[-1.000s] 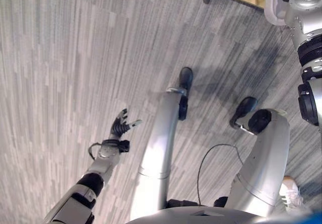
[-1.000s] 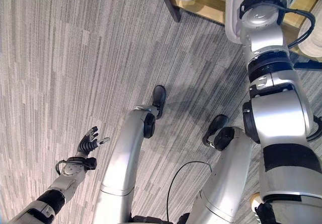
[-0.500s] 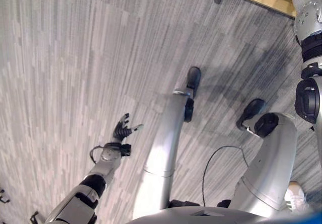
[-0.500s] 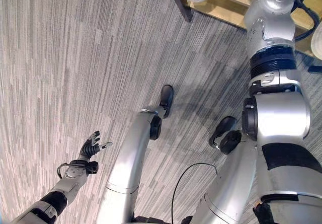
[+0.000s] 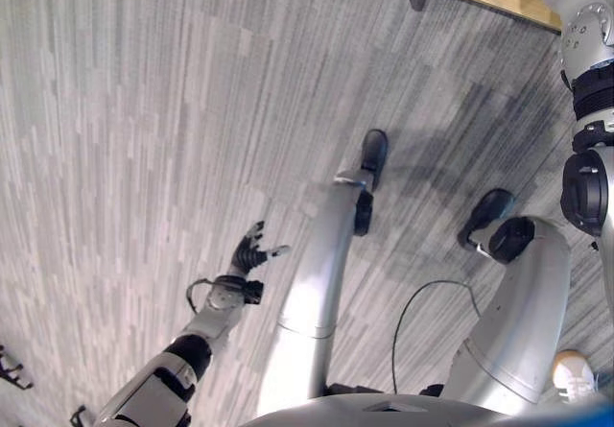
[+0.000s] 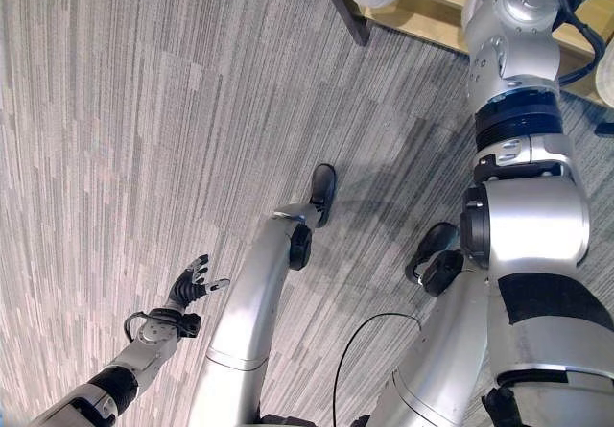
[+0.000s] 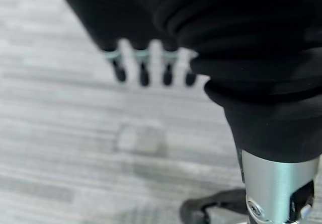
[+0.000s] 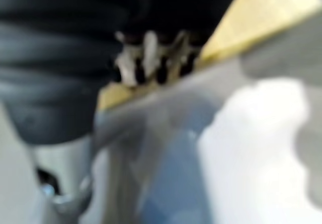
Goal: Arrange the slippers neatly on the shoe rack.
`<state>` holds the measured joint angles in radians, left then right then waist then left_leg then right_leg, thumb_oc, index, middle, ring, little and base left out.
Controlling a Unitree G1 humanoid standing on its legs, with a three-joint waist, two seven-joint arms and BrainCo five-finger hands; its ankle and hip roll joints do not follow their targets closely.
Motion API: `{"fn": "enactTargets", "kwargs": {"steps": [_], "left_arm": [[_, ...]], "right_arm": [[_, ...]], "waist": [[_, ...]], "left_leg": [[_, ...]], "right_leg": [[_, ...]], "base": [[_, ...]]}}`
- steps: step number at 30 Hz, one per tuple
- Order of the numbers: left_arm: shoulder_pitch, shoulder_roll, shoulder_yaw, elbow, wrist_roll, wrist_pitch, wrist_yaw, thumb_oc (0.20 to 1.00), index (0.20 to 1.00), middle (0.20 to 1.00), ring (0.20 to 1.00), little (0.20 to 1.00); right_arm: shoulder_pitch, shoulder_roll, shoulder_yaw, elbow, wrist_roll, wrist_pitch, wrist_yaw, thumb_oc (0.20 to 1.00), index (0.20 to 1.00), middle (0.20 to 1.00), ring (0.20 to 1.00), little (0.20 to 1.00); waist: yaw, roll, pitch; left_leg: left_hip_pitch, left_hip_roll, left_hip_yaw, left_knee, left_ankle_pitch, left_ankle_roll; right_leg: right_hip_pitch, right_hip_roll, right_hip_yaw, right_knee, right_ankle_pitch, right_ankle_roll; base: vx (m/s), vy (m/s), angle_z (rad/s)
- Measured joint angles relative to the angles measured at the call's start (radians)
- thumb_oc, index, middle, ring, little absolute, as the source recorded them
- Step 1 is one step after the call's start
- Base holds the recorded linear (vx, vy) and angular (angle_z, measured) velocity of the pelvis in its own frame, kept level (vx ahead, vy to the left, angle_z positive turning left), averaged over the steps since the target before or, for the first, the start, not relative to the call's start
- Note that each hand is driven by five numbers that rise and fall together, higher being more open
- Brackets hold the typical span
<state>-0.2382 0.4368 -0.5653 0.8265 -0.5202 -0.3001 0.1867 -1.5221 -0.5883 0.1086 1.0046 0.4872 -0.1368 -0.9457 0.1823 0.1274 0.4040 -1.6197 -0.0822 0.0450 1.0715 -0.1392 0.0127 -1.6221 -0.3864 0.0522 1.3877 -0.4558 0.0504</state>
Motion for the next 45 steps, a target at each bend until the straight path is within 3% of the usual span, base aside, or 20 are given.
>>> {"fn": "enactTargets", "kwargs": {"steps": [5, 11, 16, 22, 26, 29, 35, 39, 45], "left_arm": [[-0.009, 0.002, -0.025, 0.003, 0.002, 0.017, -0.038, 1.000, 1.000, 1.000, 1.000, 1.000], [-0.010, 0.003, -0.028, 0.005, 0.002, 0.033, -0.070, 1.000, 1.000, 1.000, 1.000, 1.000], [-0.012, -0.003, -0.057, 0.040, 0.028, 0.035, -0.077, 1.000, 1.000, 1.000, 1.000, 1.000], [-0.020, -0.004, -0.058, 0.046, 0.041, 0.031, -0.074, 1.000, 1.000, 1.000, 1.000, 1.000], [-0.017, -0.004, -0.023, 0.049, 0.028, 0.031, -0.066, 1.000, 1.000, 1.000, 1.000, 1.000], [-0.017, -0.003, 0.016, 0.050, -0.012, 0.023, -0.031, 1.000, 1.000, 1.000, 1.000, 1.000], [0.029, 0.009, 0.048, 0.089, 0.014, 0.017, 0.020, 1.000, 1.000, 1.000, 1.000, 1.000], [0.034, 0.006, 0.099, 0.124, 0.043, 0.004, 0.065, 1.000, 1.000, 1.000, 1.000, 1.000], [0.096, 0.008, 0.216, 0.121, 0.063, -0.023, 0.142, 1.000, 1.000, 1.000, 1.000, 1.000]], "right_arm": [[-0.008, 0.015, -0.002, 0.006, 0.030, 0.000, 0.013, 1.000, 1.000, 1.000, 1.000, 1.000], [-0.022, 0.020, 0.042, 0.013, 0.035, 0.028, 0.051, 1.000, 1.000, 1.000, 1.000, 1.000], [-0.022, 0.028, 0.105, 0.014, -0.044, 0.098, 0.088, 1.000, 1.000, 1.000, 1.000, 1.000], [-0.023, 0.044, 0.148, 0.012, -0.101, 0.112, 0.120, 1.000, 1.000, 1.000, 1.000, 1.000], [-0.006, 0.051, 0.131, 0.011, -0.100, 0.109, 0.116, 1.000, 1.000, 1.000, 1.000, 1.000], [-0.003, 0.029, 0.094, -0.065, -0.096, 0.084, 0.077, 1.000, 1.000, 1.000, 1.000, 1.000], [-0.003, -0.037, 0.039, -0.171, -0.111, 0.045, 0.016, 1.000, 1.000, 1.000, 1.000, 1.000], [0.010, -0.041, 0.032, -0.283, -0.076, -0.012, 0.007, 1.000, 1.000, 1.000, 1.000, 1.000], [0.033, -0.087, 0.038, -0.332, -0.179, 0.015, -0.003, 1.000, 1.000, 1.000, 1.000, 1.000]], "waist": [[-0.005, 0.003, -0.006], [-0.017, 0.000, -0.012], [-0.026, -0.011, -0.032], [-0.025, -0.015, -0.046], [-0.025, -0.017, -0.045], [-0.028, -0.021, -0.039], [-0.027, -0.035, 0.026], [-0.030, -0.035, 0.027], [-0.022, -0.036, 0.027]], "left_leg": [[0.010, -0.009, -0.003, -0.084, 0.041, 0.002], [0.011, -0.015, -0.002, -0.096, 0.045, 0.010], [0.011, -0.026, -0.006, -0.119, 0.056, 0.011], [0.011, -0.028, -0.013, -0.109, 0.060, 0.005], [0.004, -0.028, -0.011, -0.021, 0.018, 0.009], [-0.026, -0.028, -0.007, 0.045, -0.001, -0.008], [-0.051, 0.022, 0.002, 0.259, -0.091, -0.019], [-0.050, 0.032, -0.007, 0.311, -0.102, -0.022], [-0.053, 0.052, -0.033, 0.428, -0.150, -0.032]], "right_leg": [[0.008, -0.004, -0.017, -0.075, 0.037, 0.008], [0.011, -0.008, -0.016, -0.090, 0.048, 0.016], [0.011, -0.015, -0.020, -0.104, 0.051, 0.022], [0.019, -0.016, -0.026, -0.100, 0.049, 0.024], [0.019, -0.021, -0.008, -0.023, 0.015, 0.024], [-0.019, -0.021, 0.015, 0.046, -0.008, 0.011], [-0.045, 0.028, 0.065, 0.221, -0.068, -0.002], [-0.049, 0.040, 0.065, 0.272, -0.088, -0.019], [-0.027, 0.052, 0.058, 0.366, -0.127, -0.030]], "base": [[0.00, 0.053, 0.01], [0.01, 0.029, -0.01], [0.00, 0.016, 0.04], [0.01, -0.012, 0.00], [0.04, -0.067, 0.02], [0.06, -0.047, 0.02], [0.07, -0.076, -0.16], [0.04, -0.048, -0.06], [0.04, -0.045, -0.08]]}}
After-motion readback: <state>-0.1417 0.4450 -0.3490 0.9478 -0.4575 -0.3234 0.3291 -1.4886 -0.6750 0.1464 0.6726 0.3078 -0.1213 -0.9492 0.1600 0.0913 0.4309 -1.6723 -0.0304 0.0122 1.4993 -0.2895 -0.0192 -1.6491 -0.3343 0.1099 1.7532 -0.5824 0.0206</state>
